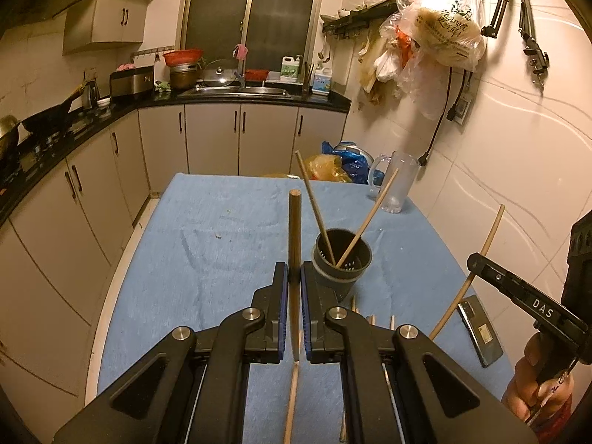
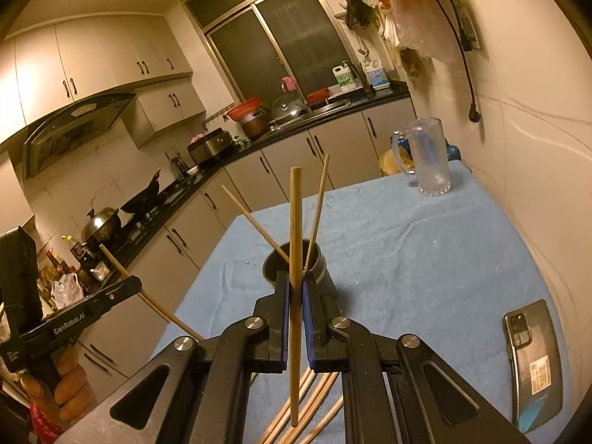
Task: Organize utensils
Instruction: 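Lower the held chopsticks into the grey holder with both grippers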
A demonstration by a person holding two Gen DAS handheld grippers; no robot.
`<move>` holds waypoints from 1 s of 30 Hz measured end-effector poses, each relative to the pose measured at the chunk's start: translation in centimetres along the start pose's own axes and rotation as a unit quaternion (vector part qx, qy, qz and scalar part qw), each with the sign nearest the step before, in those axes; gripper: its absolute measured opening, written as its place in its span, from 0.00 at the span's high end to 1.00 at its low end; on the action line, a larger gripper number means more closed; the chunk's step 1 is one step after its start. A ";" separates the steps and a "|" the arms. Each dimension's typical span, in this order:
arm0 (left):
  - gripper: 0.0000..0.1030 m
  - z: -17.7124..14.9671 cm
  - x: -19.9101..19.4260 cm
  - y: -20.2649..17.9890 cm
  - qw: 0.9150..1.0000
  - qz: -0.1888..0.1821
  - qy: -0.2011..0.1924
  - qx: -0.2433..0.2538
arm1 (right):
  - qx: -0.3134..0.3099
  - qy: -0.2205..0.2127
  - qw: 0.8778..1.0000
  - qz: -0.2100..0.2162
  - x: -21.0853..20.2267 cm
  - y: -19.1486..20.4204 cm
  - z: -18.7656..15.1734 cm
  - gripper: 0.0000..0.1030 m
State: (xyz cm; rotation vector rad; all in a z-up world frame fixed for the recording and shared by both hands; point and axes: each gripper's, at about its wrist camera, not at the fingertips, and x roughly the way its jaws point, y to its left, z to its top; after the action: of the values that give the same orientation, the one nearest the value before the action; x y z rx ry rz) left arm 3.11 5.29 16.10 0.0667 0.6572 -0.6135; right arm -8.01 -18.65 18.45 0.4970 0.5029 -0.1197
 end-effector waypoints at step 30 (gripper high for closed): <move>0.94 9.3 -0.4 -2.7 0.997 -0.005 -0.071 0.011 | 0.030 -0.082 0.996 0.000 1.0 0.5 9.5 0.93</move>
State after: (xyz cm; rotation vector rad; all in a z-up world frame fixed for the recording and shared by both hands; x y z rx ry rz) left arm 6.51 0.96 24.14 0.0404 0.5127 -0.6298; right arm -2.90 -22.82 25.38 0.5402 0.3406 -0.1751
